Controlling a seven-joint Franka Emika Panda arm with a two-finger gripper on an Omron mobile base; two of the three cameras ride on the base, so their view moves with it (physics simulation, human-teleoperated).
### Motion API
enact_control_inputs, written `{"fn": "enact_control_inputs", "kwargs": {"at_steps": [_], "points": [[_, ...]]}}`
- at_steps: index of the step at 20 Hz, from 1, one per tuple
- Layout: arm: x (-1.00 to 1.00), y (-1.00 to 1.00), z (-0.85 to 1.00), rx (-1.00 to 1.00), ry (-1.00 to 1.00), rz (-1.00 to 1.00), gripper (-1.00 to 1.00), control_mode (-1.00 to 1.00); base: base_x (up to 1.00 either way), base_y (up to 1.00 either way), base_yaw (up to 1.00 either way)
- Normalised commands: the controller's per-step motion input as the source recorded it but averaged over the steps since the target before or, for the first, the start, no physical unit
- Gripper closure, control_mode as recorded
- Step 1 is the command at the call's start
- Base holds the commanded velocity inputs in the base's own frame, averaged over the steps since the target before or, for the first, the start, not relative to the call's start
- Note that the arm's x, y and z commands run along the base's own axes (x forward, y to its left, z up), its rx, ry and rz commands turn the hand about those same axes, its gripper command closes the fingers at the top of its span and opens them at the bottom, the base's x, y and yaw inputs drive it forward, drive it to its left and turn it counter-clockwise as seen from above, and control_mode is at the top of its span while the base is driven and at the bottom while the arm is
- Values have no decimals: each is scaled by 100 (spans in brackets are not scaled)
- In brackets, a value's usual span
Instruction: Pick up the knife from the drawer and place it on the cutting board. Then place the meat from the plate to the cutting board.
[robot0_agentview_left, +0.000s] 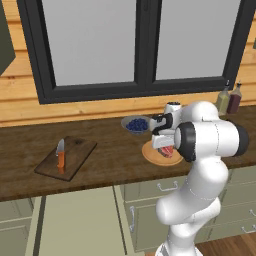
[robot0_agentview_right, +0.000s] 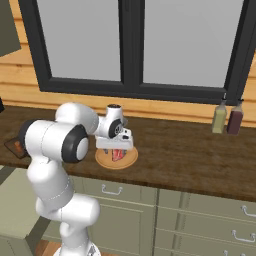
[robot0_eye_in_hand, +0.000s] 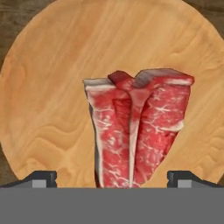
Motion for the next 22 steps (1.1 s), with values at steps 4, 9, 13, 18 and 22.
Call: {"fn": "enact_control_inputs", "kwargs": {"at_steps": [4,9,13,18,22], "points": [[-8,0,-20,0,0,0,-100,-100,0,0,0],[-17,0,-2,0,0,0,-100,-100,0,0,0],[-2,0,-4,0,0,0,-100,-100,0,0,0],[2,0,-13,0,0,0,-100,-100,0,0,0],[2,0,-25,0,0,0,-100,-100,0,0,0]]}}
